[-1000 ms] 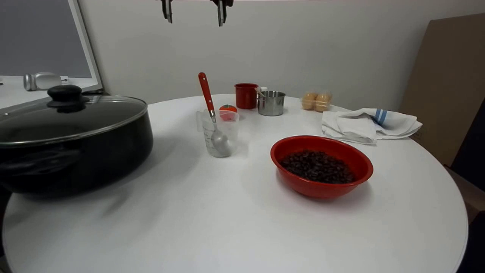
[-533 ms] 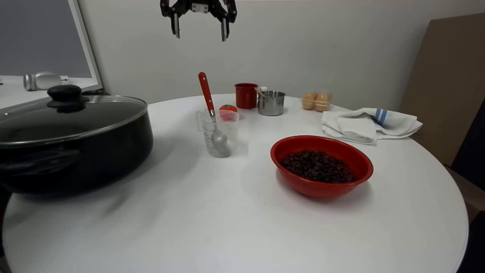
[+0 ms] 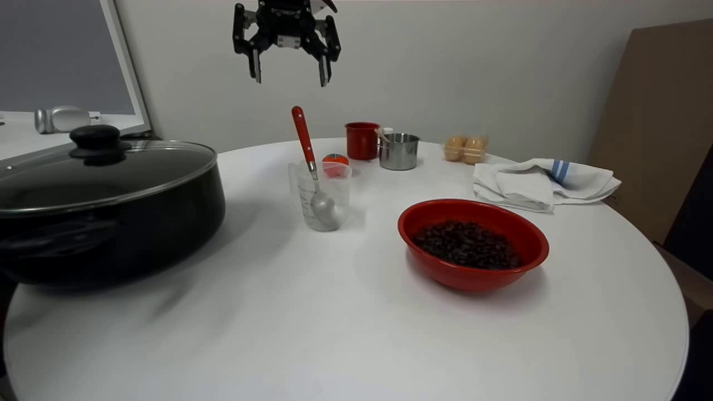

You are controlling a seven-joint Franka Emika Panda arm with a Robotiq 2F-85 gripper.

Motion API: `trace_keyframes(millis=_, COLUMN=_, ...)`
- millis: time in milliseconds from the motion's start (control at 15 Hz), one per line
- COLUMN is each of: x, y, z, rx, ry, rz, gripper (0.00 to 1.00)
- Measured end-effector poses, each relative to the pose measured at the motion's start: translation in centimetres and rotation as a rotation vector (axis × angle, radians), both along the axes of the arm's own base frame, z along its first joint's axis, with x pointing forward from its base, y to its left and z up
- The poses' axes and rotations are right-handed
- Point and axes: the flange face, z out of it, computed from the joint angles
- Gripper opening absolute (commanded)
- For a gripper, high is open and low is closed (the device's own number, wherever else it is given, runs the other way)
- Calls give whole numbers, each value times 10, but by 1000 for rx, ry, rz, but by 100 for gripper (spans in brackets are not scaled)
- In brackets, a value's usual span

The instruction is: Use the orange spoon in the colourless cup to scoop and return some of the contents of the orange bowl

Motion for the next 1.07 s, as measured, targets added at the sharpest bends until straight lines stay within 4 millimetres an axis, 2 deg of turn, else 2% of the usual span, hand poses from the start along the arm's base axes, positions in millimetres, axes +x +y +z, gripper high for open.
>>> trace_keyframes(millis=400, x=-2, y=-3, z=-23, rx=-31, ry=42, rz=43, gripper=100)
trace_keyframes(millis=1067, x=-4, y=3, z=-43, rx=-40, ry=62, rz=70, gripper=100)
